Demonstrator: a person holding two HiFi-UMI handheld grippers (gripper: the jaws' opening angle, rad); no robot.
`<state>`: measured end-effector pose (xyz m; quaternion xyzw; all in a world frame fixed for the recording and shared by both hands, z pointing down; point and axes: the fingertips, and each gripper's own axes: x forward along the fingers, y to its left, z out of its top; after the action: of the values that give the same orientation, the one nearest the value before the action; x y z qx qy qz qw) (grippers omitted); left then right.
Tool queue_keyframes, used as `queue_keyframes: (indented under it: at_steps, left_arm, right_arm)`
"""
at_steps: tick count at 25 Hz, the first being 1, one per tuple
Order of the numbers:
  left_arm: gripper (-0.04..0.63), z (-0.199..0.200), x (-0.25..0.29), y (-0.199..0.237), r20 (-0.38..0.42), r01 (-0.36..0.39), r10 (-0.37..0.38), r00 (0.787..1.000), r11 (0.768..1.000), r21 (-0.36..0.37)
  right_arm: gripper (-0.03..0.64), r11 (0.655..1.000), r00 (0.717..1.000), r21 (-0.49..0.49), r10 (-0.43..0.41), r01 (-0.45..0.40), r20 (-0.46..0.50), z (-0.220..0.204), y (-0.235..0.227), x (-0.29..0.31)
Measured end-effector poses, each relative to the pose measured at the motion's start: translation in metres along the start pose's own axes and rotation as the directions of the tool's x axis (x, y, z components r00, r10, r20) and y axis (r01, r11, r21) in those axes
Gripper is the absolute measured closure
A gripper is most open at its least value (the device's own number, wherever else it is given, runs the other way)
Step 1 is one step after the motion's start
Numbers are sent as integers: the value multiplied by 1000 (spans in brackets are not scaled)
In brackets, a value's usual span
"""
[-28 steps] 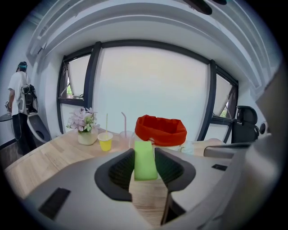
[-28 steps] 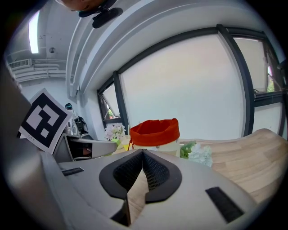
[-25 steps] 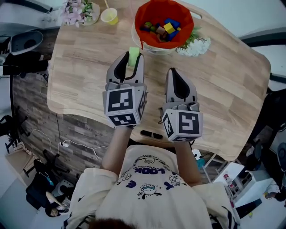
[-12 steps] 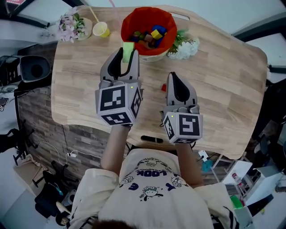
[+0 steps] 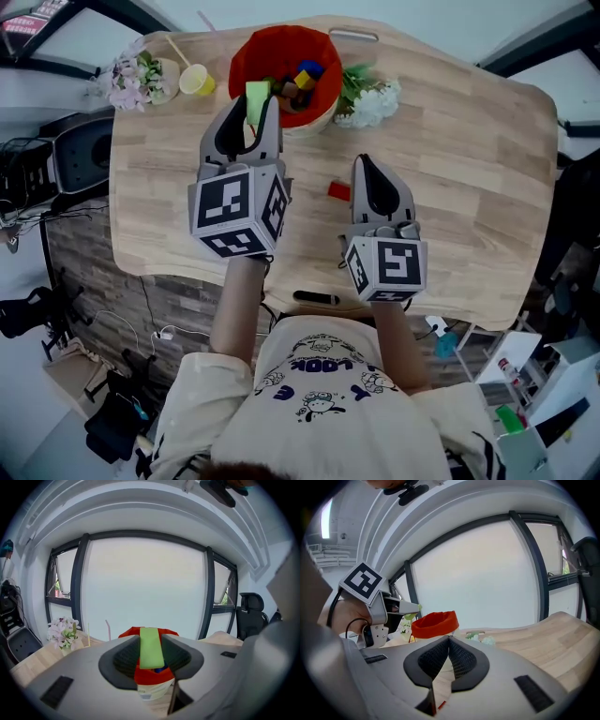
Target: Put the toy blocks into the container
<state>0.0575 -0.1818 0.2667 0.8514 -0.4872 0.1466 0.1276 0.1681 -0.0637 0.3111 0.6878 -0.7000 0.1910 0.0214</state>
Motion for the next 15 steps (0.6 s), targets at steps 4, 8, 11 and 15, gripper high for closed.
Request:
queue_keyframes:
  at_steps: [4, 8, 11, 15]
  left_arm:
    - [423, 1, 9, -8, -7, 7, -7, 1000, 1000, 18]
    - [423, 0, 17, -14, -14, 6, -5, 1000, 1000, 29]
    - [423, 0, 24, -16, -21, 4, -3, 1000, 999, 35]
    - [423, -1, 30, -14, -26, -5, 6, 1000, 999, 38]
  right_arm:
    - [614, 1000, 1000, 13, -18, 18, 0, -1, -14, -2]
    - [614, 999, 999, 24, -35, 35, -4, -3, -27, -4]
    - [614, 999, 999, 30, -46, 46, -5, -4, -36, -4]
    - [614, 998, 998, 37, -55, 55, -9, -5, -45, -3]
